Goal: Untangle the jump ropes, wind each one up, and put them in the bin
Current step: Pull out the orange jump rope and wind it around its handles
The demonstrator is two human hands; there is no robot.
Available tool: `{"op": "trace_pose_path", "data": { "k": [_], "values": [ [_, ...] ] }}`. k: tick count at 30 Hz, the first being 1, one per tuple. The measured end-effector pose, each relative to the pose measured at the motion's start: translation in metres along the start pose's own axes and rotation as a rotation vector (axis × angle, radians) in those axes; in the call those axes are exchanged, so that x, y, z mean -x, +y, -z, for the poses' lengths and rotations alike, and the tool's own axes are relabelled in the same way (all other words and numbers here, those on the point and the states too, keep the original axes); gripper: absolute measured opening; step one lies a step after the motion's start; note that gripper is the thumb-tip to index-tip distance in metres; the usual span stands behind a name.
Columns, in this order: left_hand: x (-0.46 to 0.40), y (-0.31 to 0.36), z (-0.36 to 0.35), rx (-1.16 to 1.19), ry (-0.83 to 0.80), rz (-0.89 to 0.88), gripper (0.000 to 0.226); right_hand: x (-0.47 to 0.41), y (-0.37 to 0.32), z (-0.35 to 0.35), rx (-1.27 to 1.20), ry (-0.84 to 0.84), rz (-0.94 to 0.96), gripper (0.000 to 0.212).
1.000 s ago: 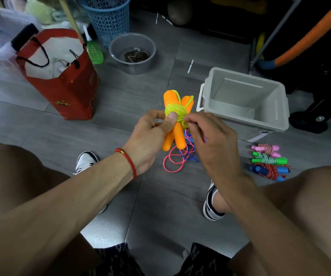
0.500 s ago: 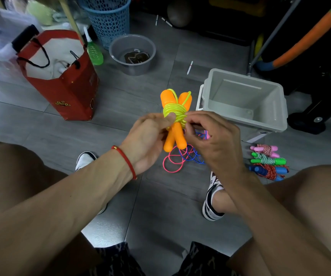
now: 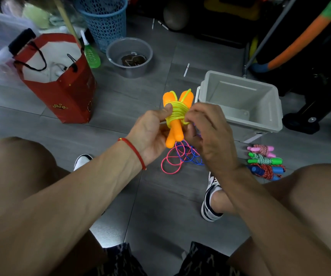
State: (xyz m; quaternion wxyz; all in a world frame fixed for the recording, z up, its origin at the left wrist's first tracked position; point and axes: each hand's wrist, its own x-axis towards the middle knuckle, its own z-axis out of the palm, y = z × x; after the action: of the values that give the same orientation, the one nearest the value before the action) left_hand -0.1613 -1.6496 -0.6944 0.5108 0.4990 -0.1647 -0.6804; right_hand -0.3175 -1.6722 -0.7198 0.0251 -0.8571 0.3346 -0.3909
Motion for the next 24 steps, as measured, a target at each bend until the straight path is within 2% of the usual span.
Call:
{"op": "trace_pose_path", "data": {
  "k": [2,6,10,13,19,24],
  "values": [
    [0.002,-0.003,-0.004,-0.018,-0.026,-0.043,0.039,0.002,-0.002,0.0,-0.085,0.024,-0.144,0.011],
    [-0.002,-0.006,-0.002,0.017,0.022,-0.107,0.047,0.004,-0.013,0.002,-0.397,-0.051,-0.348,0.009],
    [0.001,-0.009,-0.004,0.063,0.1,-0.183,0.034,0.003,-0.021,-0.001,-0.644,-0.001,-0.572,0.001],
    [0.003,-0.014,-0.009,0.047,0.114,-0.231,0.039,0.004,-0.024,-0.001,-0.768,0.048,-0.788,0.016],
    [0.003,-0.017,-0.012,-0.001,0.075,-0.241,0.048,-0.001,-0.02,0.002,-0.973,0.103,-1.043,0.023],
    [-0.005,-0.012,-0.006,-0.004,0.087,-0.233,0.047,-0.003,-0.017,0.002,-1.104,-0.025,-1.162,0.021]
  ]
}}
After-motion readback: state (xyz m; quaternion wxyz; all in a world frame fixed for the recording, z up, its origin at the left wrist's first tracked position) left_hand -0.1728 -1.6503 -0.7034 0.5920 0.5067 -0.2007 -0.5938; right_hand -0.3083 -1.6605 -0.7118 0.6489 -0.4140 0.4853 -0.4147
